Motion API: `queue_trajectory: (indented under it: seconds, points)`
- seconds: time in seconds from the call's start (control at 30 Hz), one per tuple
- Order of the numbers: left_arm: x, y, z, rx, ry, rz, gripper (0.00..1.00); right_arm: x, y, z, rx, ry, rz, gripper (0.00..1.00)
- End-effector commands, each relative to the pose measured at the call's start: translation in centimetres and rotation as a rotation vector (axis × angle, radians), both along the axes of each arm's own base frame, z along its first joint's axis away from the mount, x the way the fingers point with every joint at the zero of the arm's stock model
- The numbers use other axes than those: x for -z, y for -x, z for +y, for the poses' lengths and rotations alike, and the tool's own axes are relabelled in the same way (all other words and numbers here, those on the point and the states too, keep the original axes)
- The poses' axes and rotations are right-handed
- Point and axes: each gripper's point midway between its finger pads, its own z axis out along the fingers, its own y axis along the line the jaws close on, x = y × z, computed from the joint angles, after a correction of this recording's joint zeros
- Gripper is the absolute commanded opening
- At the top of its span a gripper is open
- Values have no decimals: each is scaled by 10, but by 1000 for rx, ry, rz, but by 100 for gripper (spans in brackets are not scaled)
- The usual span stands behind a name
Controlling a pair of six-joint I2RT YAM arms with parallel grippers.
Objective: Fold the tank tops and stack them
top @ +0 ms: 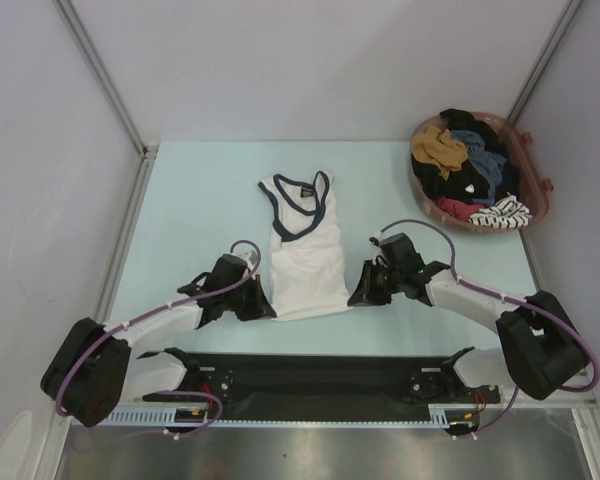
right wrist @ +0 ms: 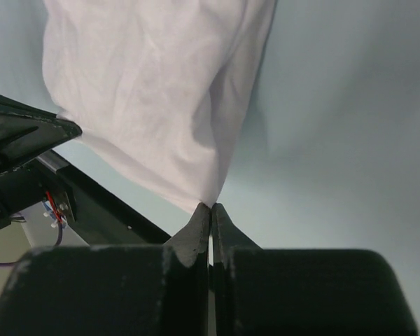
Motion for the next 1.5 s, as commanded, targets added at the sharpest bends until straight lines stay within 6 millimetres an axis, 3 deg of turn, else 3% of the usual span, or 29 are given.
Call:
queue_trajectory:
  seconds: [0.0,0.13,0.3,0.63,0.87,1.07,1.13,1.23,1.27,1.47]
  points:
    - [-2,2,9,-34,-43,-27,0,-16,-12,-1,28,-3,-72,0]
    - [-7,9,12,-33,-43,-32,0,-11,1,0,18,-8,-49,0]
    - [-24,16,13,-37,-19,-59,0,-27,16,2,10,-8,-82,0]
    - [-56,37,12,-34,8,-93,0,-50,45,-13,15,8,-98,0]
    - [-75,49,3,-4,23,-102,0,-57,59,-19,8,16,-102,0]
    - [-112,29,-1,-4,-12,-180,0,-89,37,-12,-28,23,-144,0]
    - [-130,18,0,-3,-36,-216,1,-109,20,-12,-25,24,-196,0]
    - [-143,5,-2,2,-45,-228,0,-119,2,-13,-23,32,-204,0]
    - [-147,-2,0,0,-32,-234,0,-134,-6,-11,-37,17,-239,0]
    - [-168,-43,9,-32,-40,-271,0,-145,-49,-10,-21,12,-250,0]
